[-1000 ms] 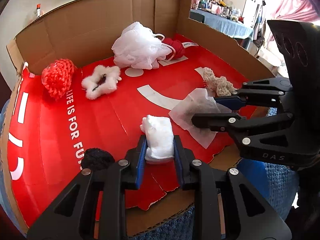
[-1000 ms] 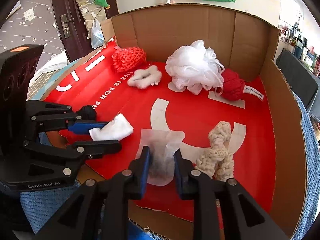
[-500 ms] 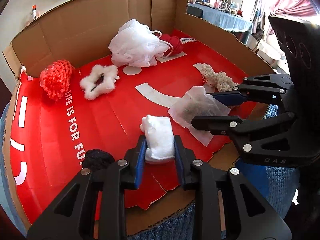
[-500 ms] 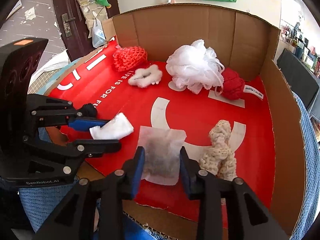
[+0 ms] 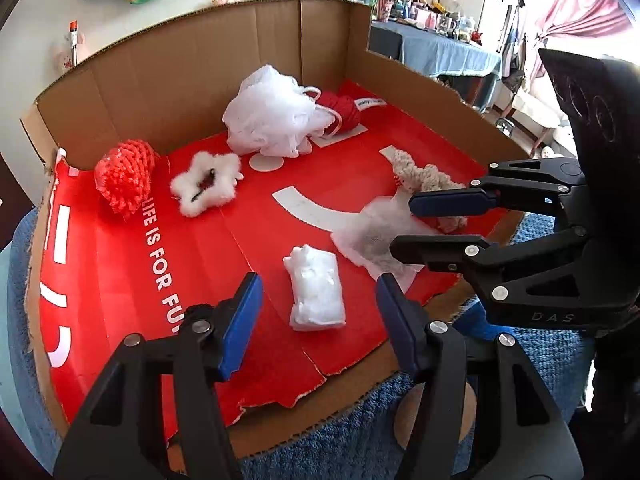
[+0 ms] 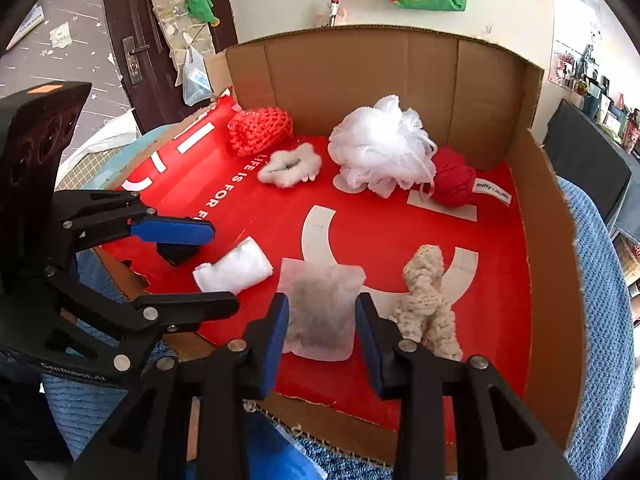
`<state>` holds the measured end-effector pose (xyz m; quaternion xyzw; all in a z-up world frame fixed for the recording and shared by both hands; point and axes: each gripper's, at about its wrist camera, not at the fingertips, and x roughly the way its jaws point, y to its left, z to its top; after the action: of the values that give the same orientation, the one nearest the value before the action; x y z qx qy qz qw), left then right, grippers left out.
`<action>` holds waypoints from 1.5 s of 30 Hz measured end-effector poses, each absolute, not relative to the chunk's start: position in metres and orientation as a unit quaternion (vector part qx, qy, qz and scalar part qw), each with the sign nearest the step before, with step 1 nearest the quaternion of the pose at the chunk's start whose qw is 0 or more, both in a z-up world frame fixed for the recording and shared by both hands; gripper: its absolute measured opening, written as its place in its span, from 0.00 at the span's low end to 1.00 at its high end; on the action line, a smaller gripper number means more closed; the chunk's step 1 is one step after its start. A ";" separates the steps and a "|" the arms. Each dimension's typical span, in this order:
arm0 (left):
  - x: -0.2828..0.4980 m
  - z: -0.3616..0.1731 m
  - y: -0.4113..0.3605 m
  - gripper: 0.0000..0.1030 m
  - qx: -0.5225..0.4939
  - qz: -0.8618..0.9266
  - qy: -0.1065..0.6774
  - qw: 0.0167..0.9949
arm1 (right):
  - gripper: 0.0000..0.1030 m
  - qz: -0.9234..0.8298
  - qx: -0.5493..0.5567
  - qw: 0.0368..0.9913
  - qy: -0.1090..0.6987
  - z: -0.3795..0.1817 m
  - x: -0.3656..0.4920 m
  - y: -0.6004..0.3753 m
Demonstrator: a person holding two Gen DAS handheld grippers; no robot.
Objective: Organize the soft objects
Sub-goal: 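Open both tools to release the cloth and packet in the box, then withdraw both tools back over the blue pouch and tan sponge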
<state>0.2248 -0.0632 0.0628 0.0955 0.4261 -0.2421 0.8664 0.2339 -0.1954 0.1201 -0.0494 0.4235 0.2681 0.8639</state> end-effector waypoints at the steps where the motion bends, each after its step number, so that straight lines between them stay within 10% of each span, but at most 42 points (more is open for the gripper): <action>1: 0.223 0.065 -0.063 0.56 0.095 -0.242 0.423 0.868 | 0.43 0.267 -0.048 0.865 0.422 0.122 0.233 -0.196; 24: 0.098 0.133 -0.024 0.94 0.014 -0.176 0.266 0.948 | 1.00 0.225 -0.022 0.914 0.336 0.188 0.141 -0.216; 45: 0.049 0.074 -0.012 0.96 -0.031 -0.121 0.274 0.953 | 1.00 0.128 -0.013 0.942 0.311 0.144 0.063 -0.221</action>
<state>0.0488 -0.0119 0.0738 -0.0307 0.2741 -0.1215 0.9535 0.0628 -0.2208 0.1438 -0.0126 0.3110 0.1278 0.9417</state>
